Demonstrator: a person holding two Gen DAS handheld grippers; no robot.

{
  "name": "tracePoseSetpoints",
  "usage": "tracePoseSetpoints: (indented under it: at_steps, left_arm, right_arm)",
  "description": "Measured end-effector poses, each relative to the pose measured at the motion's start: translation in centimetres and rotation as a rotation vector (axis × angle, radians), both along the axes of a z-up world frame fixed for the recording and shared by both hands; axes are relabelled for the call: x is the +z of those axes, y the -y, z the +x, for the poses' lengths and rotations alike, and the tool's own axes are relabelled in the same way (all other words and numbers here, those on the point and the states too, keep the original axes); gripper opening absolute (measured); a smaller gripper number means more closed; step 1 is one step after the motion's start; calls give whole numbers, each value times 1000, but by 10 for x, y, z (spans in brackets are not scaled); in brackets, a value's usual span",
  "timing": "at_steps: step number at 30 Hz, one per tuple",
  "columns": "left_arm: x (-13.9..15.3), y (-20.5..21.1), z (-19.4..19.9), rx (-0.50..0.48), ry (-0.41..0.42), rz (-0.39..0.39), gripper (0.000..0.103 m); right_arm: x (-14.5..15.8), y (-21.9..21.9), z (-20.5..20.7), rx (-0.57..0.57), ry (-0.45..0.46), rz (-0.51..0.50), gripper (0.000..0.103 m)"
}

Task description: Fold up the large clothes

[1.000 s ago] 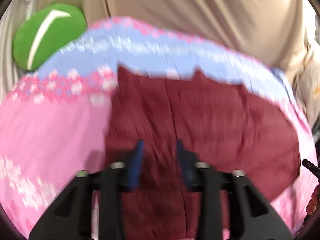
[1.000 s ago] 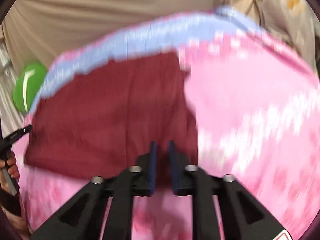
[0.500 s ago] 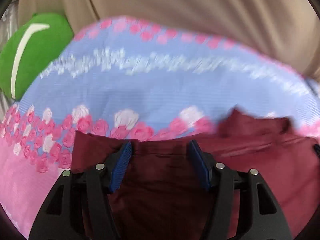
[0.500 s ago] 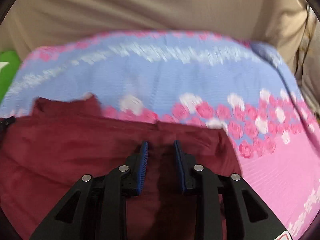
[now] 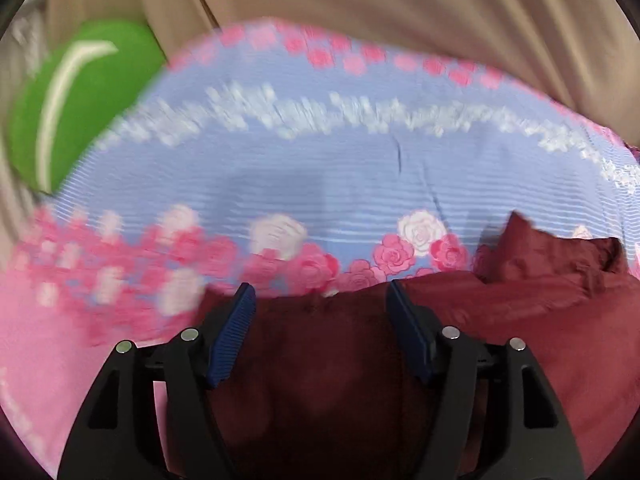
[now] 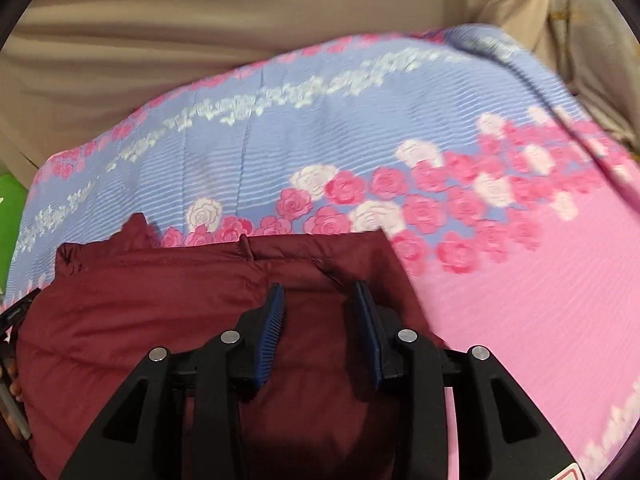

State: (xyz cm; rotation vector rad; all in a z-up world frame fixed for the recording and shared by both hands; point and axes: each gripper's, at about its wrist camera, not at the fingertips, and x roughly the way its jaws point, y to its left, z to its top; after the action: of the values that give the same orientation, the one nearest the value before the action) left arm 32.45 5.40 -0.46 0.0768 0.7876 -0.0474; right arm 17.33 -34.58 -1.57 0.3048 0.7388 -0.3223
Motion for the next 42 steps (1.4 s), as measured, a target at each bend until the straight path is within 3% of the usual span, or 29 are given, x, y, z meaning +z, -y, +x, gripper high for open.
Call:
tracePoseSetpoints:
  at_steps: [2, 6, 11, 16, 20, 24, 28, 31, 36, 39, 42]
  left_arm:
    - [25, 2, -35, -29, 55, 4, 66]
    - [54, 17, -92, -104, 90, 8, 68]
    - [57, 42, -143, -207, 85, 55, 76]
    - [43, 49, -174, -262, 46, 56, 77]
    - [5, 42, -186, -301, -69, 54, 79]
    - [-24, 21, -189, -266, -122, -5, 88]
    - [-30, 12, -191, -254, -105, -42, 90]
    - [-32, 14, -194, -257, -82, -30, 92]
    - [-33, 9, -196, -267, -74, -59, 92]
    - [-34, 8, -198, -280, -46, -51, 93]
    - [-36, 6, -198, -279, -41, -53, 93]
  right_arm:
    - [17, -14, -21, 43, 31, -15, 36]
    - [39, -54, -61, 161, 54, -50, 36]
    - [29, -112, -100, 314, 43, -47, 36]
    - [-3, -147, -129, 399, -20, 16, 36]
    - [-33, -163, -133, 411, -68, -53, 36]
    - [-20, -169, -129, 411, -70, -68, 35]
    - [29, -181, -93, 455, 31, -75, 35]
    - [45, -188, -45, 464, 44, -66, 35]
    - [20, -207, 49, 469, -78, -41, 31]
    - [-17, -211, 96, 436, -193, -64, 26]
    - [-24, -220, 107, 432, -167, -122, 26]
